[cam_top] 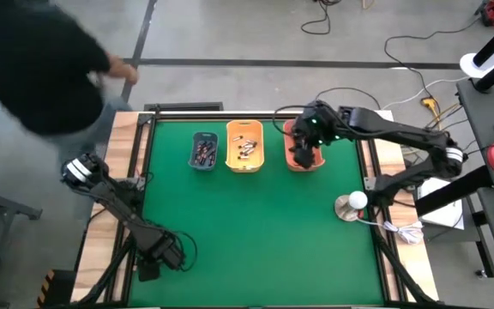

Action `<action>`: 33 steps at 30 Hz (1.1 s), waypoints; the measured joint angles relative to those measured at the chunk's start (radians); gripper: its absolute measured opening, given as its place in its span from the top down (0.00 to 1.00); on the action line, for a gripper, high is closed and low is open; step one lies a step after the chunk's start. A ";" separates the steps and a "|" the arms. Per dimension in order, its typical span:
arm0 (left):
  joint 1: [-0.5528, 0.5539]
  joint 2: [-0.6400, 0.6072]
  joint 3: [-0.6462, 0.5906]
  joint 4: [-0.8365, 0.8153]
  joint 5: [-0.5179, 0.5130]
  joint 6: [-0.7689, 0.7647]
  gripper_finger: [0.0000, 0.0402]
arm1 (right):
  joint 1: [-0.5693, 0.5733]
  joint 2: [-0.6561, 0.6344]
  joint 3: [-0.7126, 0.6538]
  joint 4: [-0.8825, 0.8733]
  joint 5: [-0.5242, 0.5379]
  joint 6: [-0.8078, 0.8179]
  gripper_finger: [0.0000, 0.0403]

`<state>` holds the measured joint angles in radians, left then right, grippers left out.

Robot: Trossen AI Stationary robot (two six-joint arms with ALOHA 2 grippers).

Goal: Sort batteries
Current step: Put the gold/black battery into the orange bin

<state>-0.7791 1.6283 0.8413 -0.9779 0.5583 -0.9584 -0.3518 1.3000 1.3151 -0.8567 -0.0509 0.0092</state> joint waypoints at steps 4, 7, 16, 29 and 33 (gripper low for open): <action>-0.013 0.036 0.002 -0.004 -0.013 0.093 0.48 | 0.062 -0.051 0.000 -0.006 0.029 0.048 0.42; -0.015 0.082 0.002 -0.016 0.017 0.096 0.40 | 0.100 -0.069 -0.003 -0.030 0.120 0.056 0.39; -0.047 0.262 0.106 -0.045 0.061 0.223 0.25 | 0.123 -0.055 -0.010 -0.097 0.195 0.095 0.36; -0.198 0.377 0.194 -0.124 0.050 0.289 0.26 | 0.123 0.038 -0.011 -0.096 0.210 0.085 0.36; -0.199 0.372 0.192 -0.117 0.024 0.287 0.30 | 0.123 0.062 -0.011 -0.096 0.208 0.084 0.37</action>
<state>-0.9781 2.0003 1.0336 -1.0953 0.5821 -0.6714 -0.2287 1.3624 1.3045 -0.9526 0.1574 0.0937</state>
